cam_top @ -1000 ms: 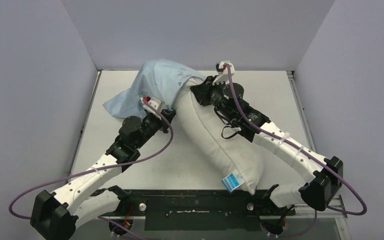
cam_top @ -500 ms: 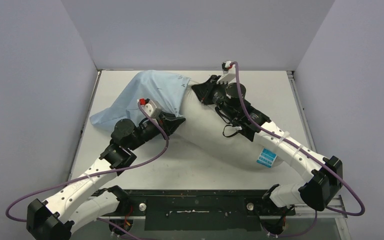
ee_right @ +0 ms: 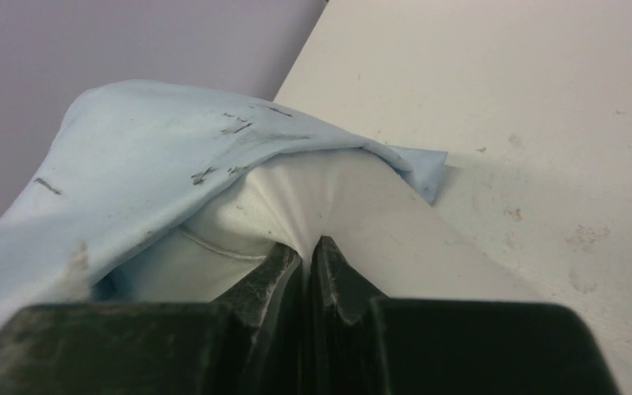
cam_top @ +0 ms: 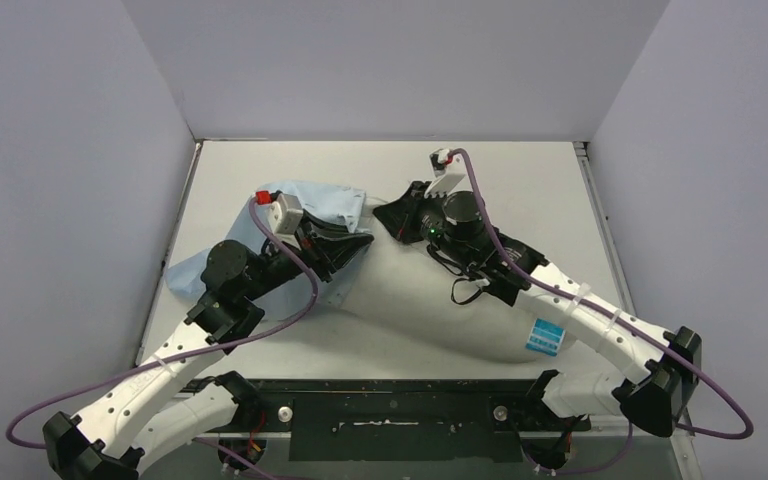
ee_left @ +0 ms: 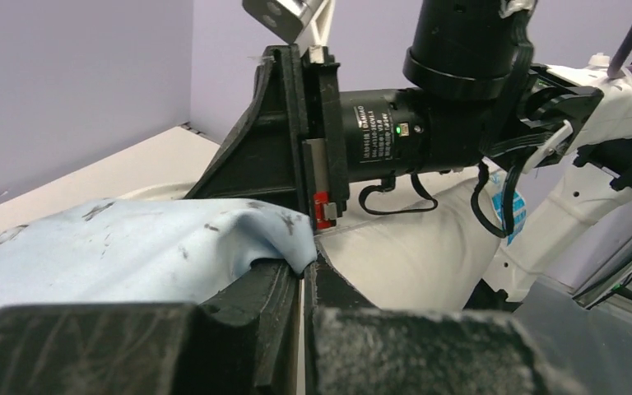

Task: Put the pillow into the pillowcase

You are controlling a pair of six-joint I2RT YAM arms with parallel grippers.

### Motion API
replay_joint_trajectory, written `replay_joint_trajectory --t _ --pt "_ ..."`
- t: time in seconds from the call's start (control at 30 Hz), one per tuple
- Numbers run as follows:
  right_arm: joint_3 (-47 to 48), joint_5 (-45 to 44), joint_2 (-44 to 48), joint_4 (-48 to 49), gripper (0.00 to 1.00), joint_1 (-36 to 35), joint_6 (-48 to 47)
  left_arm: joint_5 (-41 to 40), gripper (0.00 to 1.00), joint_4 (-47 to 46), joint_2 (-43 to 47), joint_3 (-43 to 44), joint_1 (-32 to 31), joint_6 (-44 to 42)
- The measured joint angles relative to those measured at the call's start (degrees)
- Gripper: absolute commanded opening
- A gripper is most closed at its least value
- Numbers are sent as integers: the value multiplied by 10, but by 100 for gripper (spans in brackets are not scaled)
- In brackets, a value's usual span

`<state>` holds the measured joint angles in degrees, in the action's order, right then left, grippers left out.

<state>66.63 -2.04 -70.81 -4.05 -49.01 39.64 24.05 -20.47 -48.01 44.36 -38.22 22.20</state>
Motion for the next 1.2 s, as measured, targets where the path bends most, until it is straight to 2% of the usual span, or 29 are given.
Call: replay_joint_trajectory --t 0.1,0.23,0.33,0.47,0.53,0.67,0.73,0.83,0.93,1.1,1.2 --pt "0 27 -21 -10 6 25 -4 -14 0 -4 -3 -15 -1 -6" --pt "5 53 -81 -14 32 70 -29 -48 0 -9 -47 -30 2 -28" --pt "47 53 -143 -33 51 96 -65 -62 0 -24 -119 -25 17 -43" --pt "106 35 -171 -75 70 129 -112 -52 7 -34 -243 40 61 -40" --pt "118 29 -160 -94 76 149 -130 -45 17 -35 -294 88 85 -26" --pt "120 27 -116 -137 83 186 -159 -28 46 -38 -349 180 112 -10" --pt "120 24 -86 -158 83 202 -175 -19 51 -34 -356 218 113 -14" --pt "113 34 -37 -177 83 207 -192 -14 52 -15 -345 249 110 -40" --pt "84 54 4 -180 84 205 -207 -32 52 33 -311 244 103 -84" --pt "48 56 3 -214 85 204 -233 -97 53 86 -228 163 67 -145" --pt "38 48 -21 -228 86 205 -235 -137 54 97 -213 120 43 -163"
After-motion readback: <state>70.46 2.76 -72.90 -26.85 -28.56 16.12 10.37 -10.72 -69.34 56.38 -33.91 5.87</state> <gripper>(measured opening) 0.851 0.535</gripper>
